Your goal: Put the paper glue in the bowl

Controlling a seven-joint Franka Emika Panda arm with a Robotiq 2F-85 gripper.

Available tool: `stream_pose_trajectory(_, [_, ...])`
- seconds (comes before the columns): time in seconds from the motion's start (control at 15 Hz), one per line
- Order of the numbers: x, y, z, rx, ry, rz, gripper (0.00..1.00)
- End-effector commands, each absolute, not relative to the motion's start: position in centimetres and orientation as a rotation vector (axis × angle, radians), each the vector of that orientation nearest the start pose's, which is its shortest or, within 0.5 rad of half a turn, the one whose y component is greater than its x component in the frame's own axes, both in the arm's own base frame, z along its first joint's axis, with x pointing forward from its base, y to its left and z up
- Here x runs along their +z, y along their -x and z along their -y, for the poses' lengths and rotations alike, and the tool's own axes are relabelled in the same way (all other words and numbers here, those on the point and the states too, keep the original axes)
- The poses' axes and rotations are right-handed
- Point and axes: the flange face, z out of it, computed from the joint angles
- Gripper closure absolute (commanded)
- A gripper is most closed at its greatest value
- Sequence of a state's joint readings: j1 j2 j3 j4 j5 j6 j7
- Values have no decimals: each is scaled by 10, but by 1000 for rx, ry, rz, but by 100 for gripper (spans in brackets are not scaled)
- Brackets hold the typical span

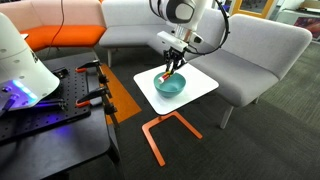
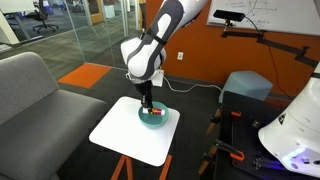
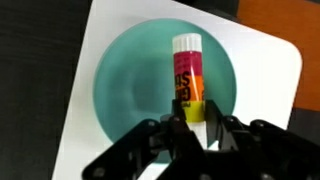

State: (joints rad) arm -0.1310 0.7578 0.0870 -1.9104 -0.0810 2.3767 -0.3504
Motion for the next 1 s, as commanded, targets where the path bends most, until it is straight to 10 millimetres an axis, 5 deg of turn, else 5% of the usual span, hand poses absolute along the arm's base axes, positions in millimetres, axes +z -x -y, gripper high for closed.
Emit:
stream_pose_trajectory(0.0, [81, -572, 27, 381, 3028, 402, 46])
stream_pose_trajectory(0.13, [82, -570, 26, 365, 3043, 364, 44])
stream_pose_trajectory(0.53, [125, -558, 3, 413, 3048, 404, 1])
stream_pose_trajectory(0.93, [180, -530, -27, 447, 3070, 393, 0])
